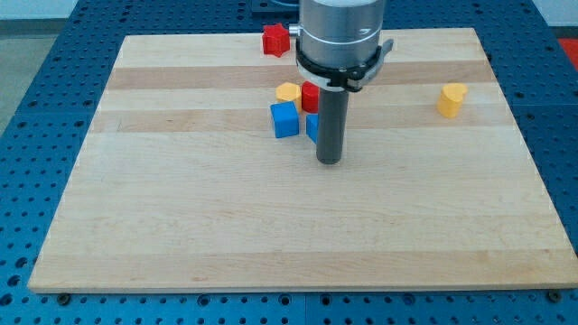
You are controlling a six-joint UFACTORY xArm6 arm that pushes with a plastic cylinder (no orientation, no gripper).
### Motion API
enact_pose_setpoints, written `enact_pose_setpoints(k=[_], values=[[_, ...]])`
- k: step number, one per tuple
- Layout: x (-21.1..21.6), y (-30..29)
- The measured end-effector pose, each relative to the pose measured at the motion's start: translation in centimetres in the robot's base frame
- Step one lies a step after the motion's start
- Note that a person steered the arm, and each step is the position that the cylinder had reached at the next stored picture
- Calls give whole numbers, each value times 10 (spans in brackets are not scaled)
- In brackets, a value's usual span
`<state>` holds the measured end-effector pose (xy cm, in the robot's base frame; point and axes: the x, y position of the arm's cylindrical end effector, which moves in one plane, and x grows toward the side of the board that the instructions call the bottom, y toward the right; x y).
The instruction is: Keep arm in between red circle and green circle
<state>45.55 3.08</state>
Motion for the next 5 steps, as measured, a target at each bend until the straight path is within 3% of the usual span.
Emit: enact_pose_setpoints(k=[4, 5], values=[[-29, 0], [-18, 44]])
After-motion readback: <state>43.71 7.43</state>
